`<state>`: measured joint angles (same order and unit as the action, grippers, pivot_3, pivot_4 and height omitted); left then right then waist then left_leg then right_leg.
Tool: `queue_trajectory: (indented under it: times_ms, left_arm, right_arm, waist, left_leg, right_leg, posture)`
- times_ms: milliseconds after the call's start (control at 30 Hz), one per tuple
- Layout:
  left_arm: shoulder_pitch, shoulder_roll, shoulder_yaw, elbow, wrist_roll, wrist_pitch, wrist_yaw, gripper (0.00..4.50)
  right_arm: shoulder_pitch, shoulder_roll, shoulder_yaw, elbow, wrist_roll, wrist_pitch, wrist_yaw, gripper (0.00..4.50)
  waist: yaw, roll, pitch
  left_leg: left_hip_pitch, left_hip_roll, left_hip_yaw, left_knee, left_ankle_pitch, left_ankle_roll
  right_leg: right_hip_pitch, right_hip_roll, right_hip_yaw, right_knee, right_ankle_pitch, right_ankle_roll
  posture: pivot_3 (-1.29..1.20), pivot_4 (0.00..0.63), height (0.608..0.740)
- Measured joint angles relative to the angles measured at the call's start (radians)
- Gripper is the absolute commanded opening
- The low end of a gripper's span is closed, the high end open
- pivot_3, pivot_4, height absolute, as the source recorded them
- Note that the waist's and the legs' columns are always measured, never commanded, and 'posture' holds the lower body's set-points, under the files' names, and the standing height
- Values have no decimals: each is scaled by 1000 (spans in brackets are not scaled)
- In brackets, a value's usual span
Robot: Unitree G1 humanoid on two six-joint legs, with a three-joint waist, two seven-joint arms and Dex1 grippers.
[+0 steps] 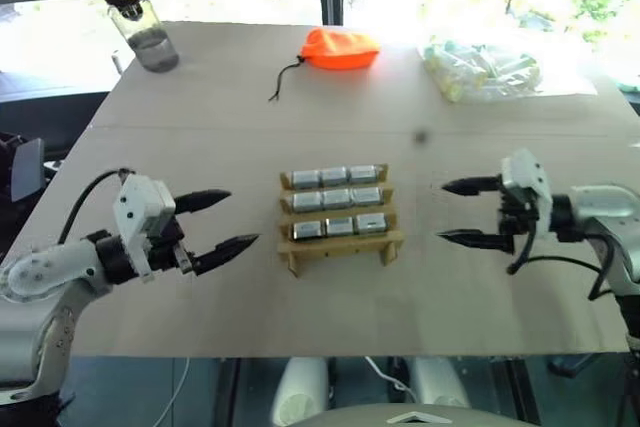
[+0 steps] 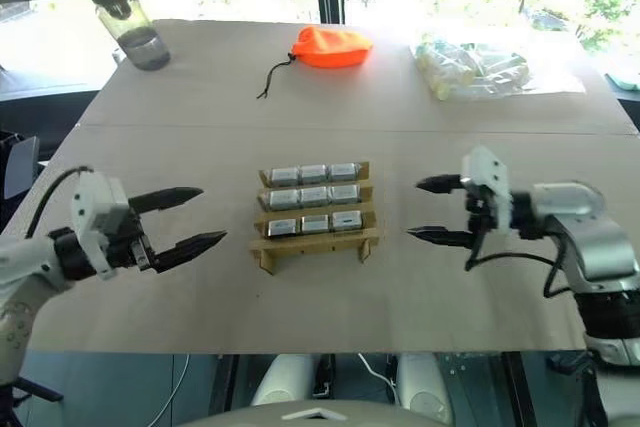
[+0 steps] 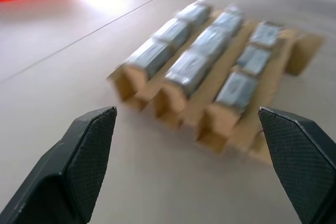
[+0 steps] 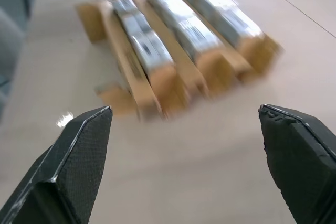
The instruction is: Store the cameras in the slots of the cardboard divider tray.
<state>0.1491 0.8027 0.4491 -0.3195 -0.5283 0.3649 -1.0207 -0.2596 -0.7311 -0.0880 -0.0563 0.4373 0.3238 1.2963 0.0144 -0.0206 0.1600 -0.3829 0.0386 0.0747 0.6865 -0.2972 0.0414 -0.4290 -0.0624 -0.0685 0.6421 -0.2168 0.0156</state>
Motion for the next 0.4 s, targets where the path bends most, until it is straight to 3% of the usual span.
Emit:
queue_trajectory:
  times_ms: [233, 400]
  left_arm:
    - [-99, -74, -58, 258, 82, -252, -30, 4500]
    - [-187, -89, -108, 436, 118, -379, -90, 4500]
  right_arm:
    - [6, 9, -74, 416, -47, -355, 54, 4422]
    - [-40, 45, -76, 620, -40, -500, 155, 4422]
  waist:
    - [-1, 0, -1]
    - [-5, 0, -1]
  left_leg:
    - [5, 0, 2, 1, -2, 4]
    - [4, 1, 3, 1, 0, 0]
  right_leg:
    - [3, 1, 1, 1, 0, 0]
    - [3, 1, 2, 1, 1, 0]
  posture:
    - [0, 150, 726]
    - [0, 150, 726]
